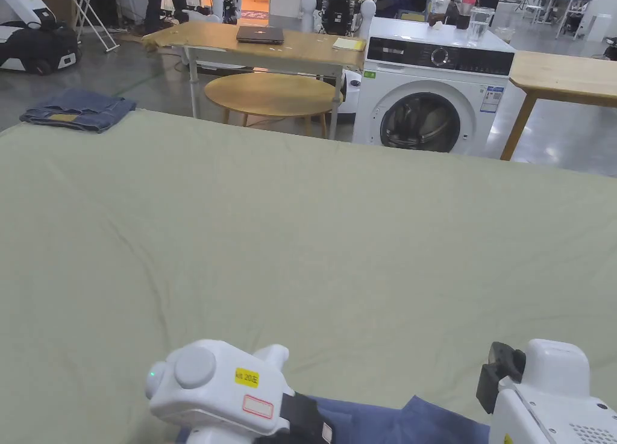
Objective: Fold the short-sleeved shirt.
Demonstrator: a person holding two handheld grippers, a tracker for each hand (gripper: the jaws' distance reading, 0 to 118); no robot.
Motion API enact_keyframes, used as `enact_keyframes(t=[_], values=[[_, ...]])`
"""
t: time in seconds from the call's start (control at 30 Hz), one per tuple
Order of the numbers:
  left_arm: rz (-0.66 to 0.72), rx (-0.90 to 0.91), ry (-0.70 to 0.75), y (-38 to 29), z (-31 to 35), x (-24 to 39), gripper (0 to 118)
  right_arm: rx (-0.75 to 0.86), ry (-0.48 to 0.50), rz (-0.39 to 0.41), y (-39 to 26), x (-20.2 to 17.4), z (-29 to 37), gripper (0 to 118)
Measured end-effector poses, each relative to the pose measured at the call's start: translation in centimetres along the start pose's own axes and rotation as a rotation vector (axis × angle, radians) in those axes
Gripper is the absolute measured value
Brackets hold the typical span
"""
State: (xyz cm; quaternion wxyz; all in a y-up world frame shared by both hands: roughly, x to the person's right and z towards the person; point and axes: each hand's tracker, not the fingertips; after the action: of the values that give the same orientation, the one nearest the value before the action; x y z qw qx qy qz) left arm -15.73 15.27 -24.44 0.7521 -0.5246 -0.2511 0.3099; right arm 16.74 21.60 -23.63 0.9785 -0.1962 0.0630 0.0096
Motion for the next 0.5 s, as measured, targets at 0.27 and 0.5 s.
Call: enact_keyframes(t=[0.27, 0.5], values=[[0.004, 0.196, 0.060, -0.4, 11.4, -4.1, 46, 0.059, 0.027, 0.010, 1.4, -0.9, 0.3, 0], [0.121, 0.202, 0.065, -2.2, 14.0, -11.1, 62, 0.052, 0.052, 0.023, 1.2, -1.9, 0.1, 0]])
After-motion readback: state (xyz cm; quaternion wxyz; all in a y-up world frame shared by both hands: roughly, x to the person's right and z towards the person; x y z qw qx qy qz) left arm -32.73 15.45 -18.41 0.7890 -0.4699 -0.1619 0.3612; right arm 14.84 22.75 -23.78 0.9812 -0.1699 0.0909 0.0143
